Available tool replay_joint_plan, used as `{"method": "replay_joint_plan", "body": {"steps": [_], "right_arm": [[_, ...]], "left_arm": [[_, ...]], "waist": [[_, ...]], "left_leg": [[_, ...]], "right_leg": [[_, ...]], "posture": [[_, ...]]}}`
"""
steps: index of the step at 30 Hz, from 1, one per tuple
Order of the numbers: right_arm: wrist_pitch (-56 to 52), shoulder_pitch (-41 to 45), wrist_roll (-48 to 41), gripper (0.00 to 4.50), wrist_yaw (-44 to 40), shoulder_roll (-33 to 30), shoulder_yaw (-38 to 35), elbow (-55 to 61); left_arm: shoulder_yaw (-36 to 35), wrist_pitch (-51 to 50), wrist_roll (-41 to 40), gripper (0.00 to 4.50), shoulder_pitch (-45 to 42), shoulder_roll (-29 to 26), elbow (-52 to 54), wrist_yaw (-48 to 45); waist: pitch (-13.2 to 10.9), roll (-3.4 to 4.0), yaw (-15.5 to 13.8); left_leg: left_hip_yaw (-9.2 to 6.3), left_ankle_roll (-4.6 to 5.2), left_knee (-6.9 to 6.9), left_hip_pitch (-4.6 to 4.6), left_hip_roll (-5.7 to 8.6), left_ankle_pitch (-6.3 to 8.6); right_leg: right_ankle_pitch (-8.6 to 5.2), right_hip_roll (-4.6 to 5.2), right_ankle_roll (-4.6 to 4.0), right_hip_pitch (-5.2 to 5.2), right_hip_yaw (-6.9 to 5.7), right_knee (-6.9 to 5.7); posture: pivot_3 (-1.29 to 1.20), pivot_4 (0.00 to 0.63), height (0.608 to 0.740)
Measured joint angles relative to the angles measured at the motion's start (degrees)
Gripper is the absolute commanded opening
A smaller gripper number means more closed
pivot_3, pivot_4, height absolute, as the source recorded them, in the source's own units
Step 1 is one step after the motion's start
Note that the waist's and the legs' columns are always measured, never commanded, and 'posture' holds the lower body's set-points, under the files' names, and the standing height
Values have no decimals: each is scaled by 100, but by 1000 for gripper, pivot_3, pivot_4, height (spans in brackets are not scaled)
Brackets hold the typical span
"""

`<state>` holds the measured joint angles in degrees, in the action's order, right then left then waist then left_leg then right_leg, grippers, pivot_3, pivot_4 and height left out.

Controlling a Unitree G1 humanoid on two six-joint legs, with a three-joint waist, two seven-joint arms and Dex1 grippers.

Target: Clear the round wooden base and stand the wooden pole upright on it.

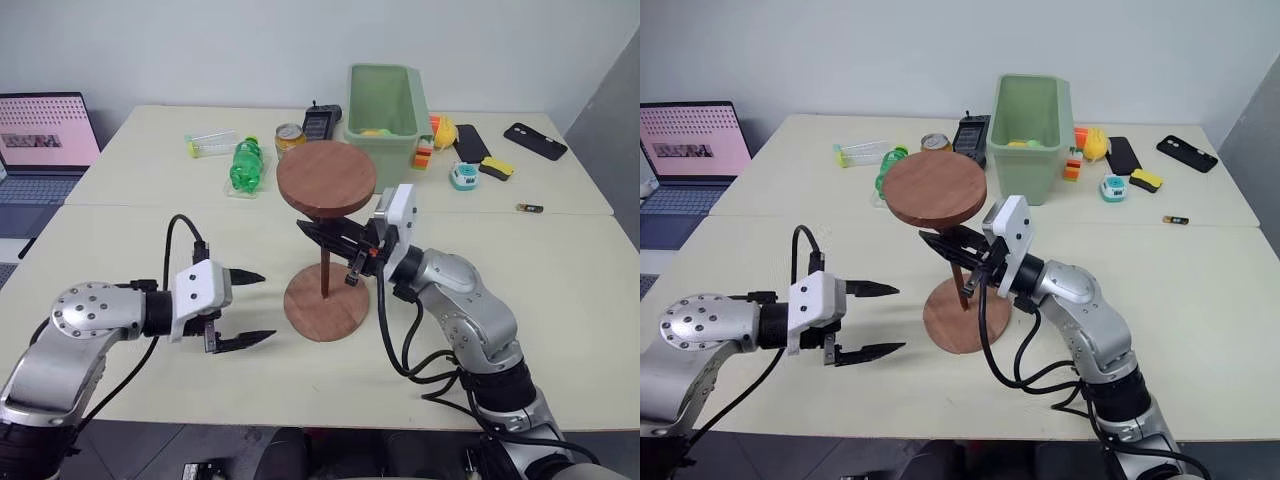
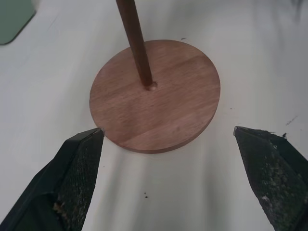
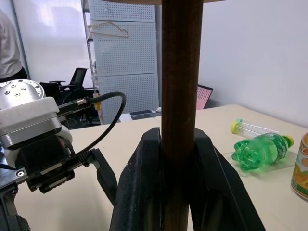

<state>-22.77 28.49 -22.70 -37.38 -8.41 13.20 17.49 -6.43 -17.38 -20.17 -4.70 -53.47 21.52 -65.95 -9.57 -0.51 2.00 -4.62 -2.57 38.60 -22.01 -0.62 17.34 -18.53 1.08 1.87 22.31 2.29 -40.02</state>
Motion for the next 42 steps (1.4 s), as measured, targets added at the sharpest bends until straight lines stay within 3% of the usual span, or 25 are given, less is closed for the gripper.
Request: {"method": "replay_joint_plan", "body": {"steps": [42], "right_arm": [[344,12,245,258,-445,-315,372,-187]], "left_arm": [[168,177,14,4500,-78,1,-190,31]], "waist": [[1,-1,-3]], "left_leg": [[1,0,-1,10,0,0]], "right_leg": [[0,0,0,-8,1,0]], "posture": [[0,150,740]]}}
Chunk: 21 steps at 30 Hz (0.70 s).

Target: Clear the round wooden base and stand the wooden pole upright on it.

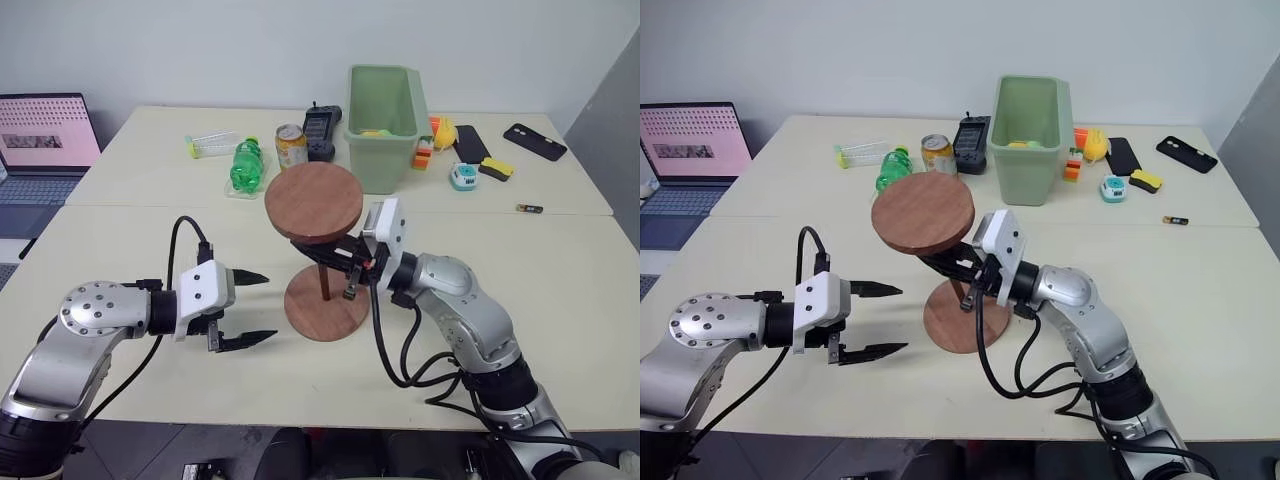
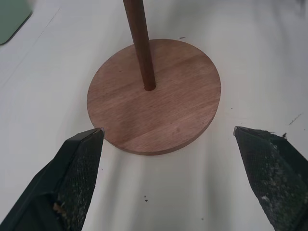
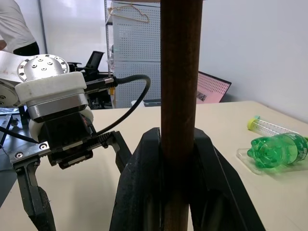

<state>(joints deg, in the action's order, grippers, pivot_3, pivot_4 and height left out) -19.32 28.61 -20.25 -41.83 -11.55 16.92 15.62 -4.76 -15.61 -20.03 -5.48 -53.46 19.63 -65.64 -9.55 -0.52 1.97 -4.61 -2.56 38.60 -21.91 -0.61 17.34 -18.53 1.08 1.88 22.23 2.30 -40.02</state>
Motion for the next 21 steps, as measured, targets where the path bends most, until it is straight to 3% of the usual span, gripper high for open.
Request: {"method": "replay_joint_plan", "body": {"steps": [10,15,21], "right_arm": [[-2,171,161,258,216,97,117,-277],[67,161,162,258,240,76,133,-451],[264,43,162,258,188,-51,220,-456]], "left_arm": [[2,-21,-15,4500,-46,27,-4,4],[1,-25,-18,4500,-44,34,-18,11],[-1,-28,-22,4500,-28,42,-19,26]], "waist": [[6,-2,-5],[18,-6,-12],[44,-10,-15]], "left_leg": [[-2,0,-1,23,0,0],[8,0,-51,119,7,0],[7,0,-52,121,6,0]], "right_leg": [[0,0,0,-21,-1,-1],[-1,0,0,-105,5,25],[-2,0,0,-107,5,28]], "posture": [[0,150,740],[0,150,740],[0,150,740]]}}
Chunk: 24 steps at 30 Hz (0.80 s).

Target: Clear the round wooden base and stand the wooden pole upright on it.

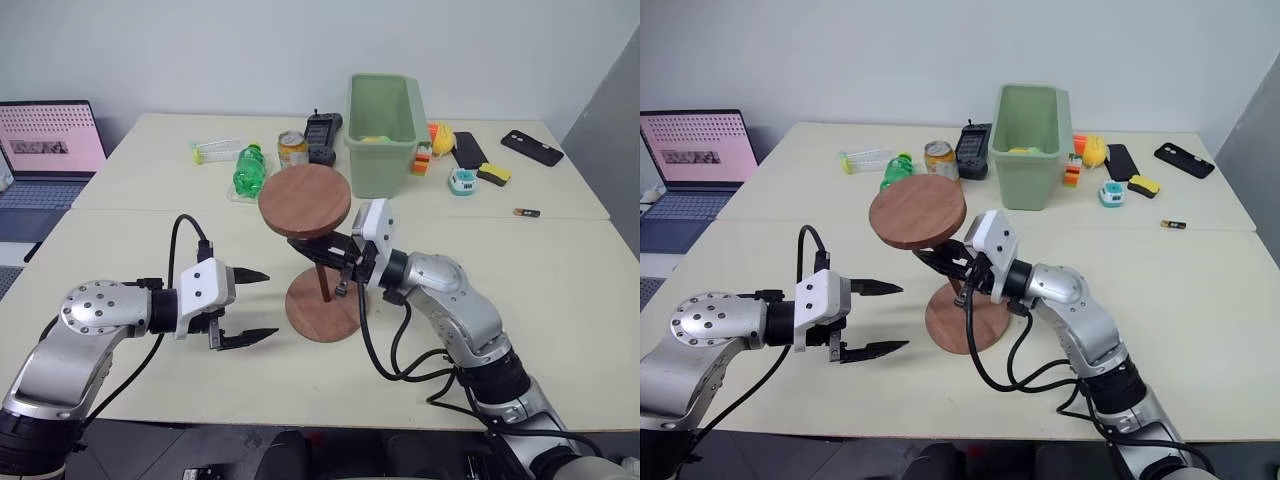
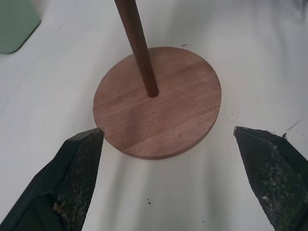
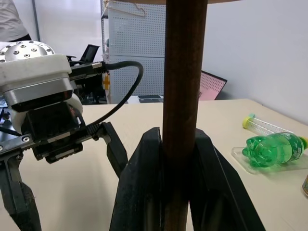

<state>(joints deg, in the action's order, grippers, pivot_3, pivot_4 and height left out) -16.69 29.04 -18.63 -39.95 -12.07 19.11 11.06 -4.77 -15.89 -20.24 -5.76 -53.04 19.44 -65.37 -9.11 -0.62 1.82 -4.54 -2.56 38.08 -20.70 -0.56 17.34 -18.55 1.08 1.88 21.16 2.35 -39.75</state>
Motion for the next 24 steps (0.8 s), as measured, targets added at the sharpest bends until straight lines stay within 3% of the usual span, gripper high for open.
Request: {"method": "replay_joint_plan", "body": {"steps": [24], "right_arm": [[-187,49,-28,258,59,-78,19,8]], "left_arm": [[-4,-18,-3,4500,11,50,-32,81]], "waist": [[46,0,-14]], "left_leg": [[-8,0,-4,6,0,0]], "right_leg": [[0,1,0,-8,3,13]], "posture": [[0,150,740]]}}
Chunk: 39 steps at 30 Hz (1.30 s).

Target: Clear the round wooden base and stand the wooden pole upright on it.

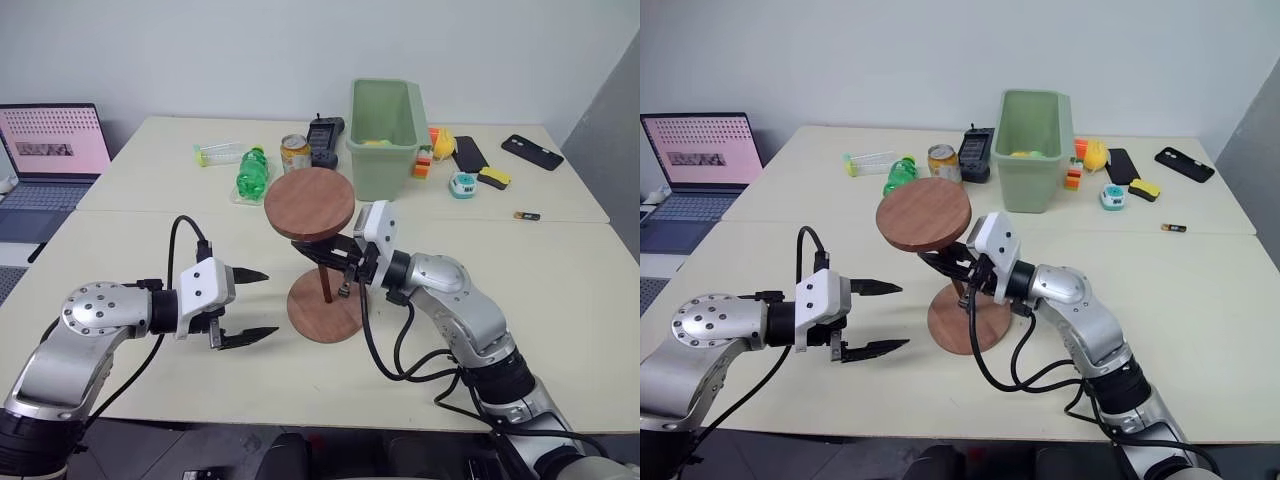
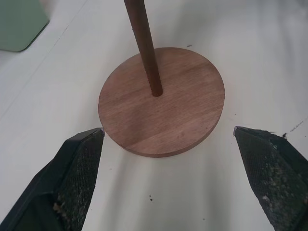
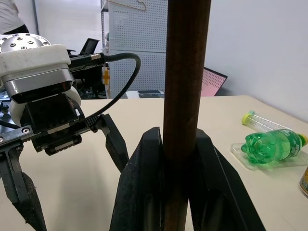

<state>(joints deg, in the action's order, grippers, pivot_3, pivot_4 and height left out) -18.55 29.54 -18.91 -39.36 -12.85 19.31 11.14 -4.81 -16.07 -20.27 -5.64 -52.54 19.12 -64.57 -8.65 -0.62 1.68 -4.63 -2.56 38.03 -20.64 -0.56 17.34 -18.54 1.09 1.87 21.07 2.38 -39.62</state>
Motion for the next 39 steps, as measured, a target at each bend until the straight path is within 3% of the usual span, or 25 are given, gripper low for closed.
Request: {"method": "replay_joint_plan", "body": {"steps": [10,12,16,19,28,34,39], "right_arm": [[0,-8,-2,258,-57,-23,5,21],[0,-42,-2,960,-59,-47,6,81],[-493,-481,290,1768,-94,-416,255,-427],[-609,-610,381,2437,-211,-476,383,-562],[-519,-558,493,2437,-442,-525,385,-344],[-263,-559,755,2437,-604,-917,382,-242],[-321,-739,584,2437,-1034,-1881,-174,401]], "left_arm": [[0,11,0,4500,1,7,0,1],[0,14,0,4500,1,7,0,0],[-1,28,0,4500,13,7,-1,-1],[1,30,1,4500,2,11,-37,-1],[5,85,-20,4500,-46,87,-38,-14],[-3,20,-194,4500,-87,128,-35,32],[4,-268,-72,4500,-243,39,12,287]], "waist": [[-1,2,0],[-1,2,0],[-36,-19,-14],[-75,-5,44],[-80,-4,106],[-81,-5,71],[-85,-7,4]], "left_leg": [[-8,0,-6,5,0,0],[-9,0,-7,4,-1,0],[-16,0,-9,-28,-1,0],[11,-5,2,-123,-4,-3],[0,-3,-8,-126,-10,-1],[2,-3,-6,-127,-7,-1],[3,-2,-4,-128,0,-1]], "right_leg": [[0,3,0,1,1,15],[0,4,0,1,2,18],[1,4,-2,8,-5,31],[2,7,-1,121,3,3],[1,5,-1,118,-3,15],[1,5,-1,117,-6,16],[1,5,-1,114,-6,20]], "posture": [[0,150,740],[0,150,740],[0,150,740],[0,150,740],[0,150,740],[0,150,740],[0,150,740]]}}
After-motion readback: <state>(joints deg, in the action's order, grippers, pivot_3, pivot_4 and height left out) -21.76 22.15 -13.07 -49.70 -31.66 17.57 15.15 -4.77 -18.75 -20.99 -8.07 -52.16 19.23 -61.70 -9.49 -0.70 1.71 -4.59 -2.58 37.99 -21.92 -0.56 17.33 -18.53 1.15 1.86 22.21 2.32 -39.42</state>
